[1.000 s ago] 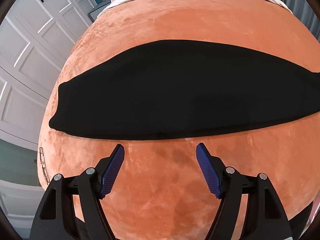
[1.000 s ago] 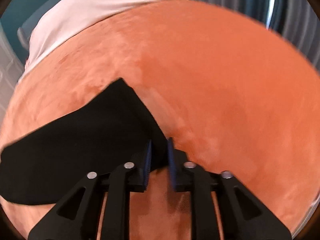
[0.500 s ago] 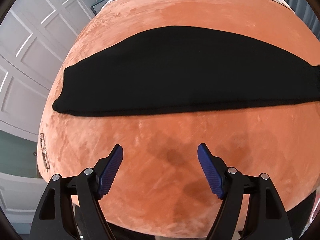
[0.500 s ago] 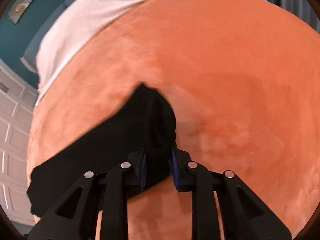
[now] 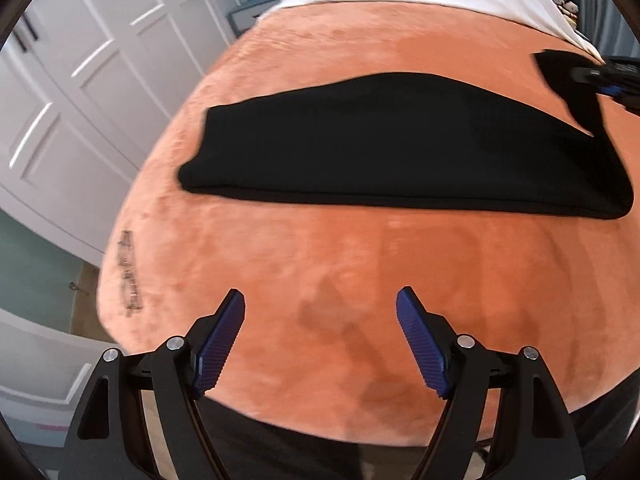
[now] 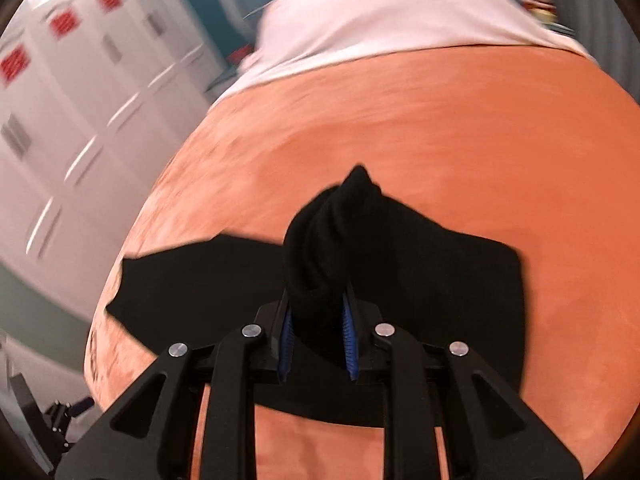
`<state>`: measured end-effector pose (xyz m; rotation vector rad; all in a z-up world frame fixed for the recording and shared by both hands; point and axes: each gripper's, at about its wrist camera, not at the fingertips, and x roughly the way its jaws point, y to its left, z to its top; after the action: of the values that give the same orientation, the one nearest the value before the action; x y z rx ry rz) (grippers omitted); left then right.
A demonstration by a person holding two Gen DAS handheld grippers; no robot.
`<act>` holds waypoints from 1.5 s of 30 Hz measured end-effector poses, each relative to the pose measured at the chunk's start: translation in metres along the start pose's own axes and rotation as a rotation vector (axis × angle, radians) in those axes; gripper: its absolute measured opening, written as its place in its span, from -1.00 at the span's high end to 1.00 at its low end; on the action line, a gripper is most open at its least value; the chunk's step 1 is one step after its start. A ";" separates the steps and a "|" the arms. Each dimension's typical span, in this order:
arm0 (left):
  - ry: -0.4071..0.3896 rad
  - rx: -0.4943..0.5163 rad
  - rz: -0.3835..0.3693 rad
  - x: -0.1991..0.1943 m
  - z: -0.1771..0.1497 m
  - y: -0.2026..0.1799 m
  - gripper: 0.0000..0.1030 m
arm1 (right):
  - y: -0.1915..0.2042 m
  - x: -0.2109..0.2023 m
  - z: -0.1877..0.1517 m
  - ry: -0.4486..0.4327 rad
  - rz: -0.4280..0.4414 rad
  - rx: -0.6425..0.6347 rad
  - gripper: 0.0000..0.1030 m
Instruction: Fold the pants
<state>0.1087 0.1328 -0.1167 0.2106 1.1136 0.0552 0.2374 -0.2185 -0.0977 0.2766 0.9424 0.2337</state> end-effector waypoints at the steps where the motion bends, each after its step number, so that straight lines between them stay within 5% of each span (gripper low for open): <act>1: -0.005 -0.007 0.010 -0.001 -0.003 0.007 -0.49 | 0.015 0.006 -0.003 0.013 0.002 -0.024 0.63; 7: -0.014 -0.080 0.040 0.004 -0.019 0.056 -0.50 | 0.105 0.081 -0.030 0.144 0.001 -0.145 0.62; 14: 0.011 -0.168 0.005 0.018 -0.024 0.089 -0.49 | 0.120 0.134 -0.064 0.238 -0.056 -0.142 0.61; 17: 0.017 -0.174 -0.019 0.021 -0.024 0.087 -0.49 | 0.119 0.135 -0.072 0.238 -0.043 -0.137 0.53; 22: 0.008 -0.163 -0.033 0.020 -0.018 0.077 -0.50 | 0.116 0.087 -0.068 0.170 0.027 -0.111 0.07; 25: 0.022 -0.201 -0.076 0.026 -0.012 0.078 -0.57 | 0.078 0.036 -0.074 0.068 -0.053 -0.059 -0.28; 30: 0.048 -0.389 -0.224 0.063 0.023 0.113 -0.57 | -0.033 -0.011 -0.096 0.063 -0.241 0.103 -0.30; 36: 0.079 -0.546 -0.243 0.127 0.078 0.145 -0.57 | -0.101 -0.013 -0.107 0.063 -0.240 0.285 -0.30; 45: 0.177 -0.770 -0.311 0.212 0.092 0.183 -0.57 | -0.100 0.035 -0.114 0.106 -0.135 0.342 -0.55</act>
<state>0.2956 0.3304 -0.2298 -0.6649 1.2139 0.2221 0.1714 -0.2870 -0.2209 0.5171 1.1014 -0.0392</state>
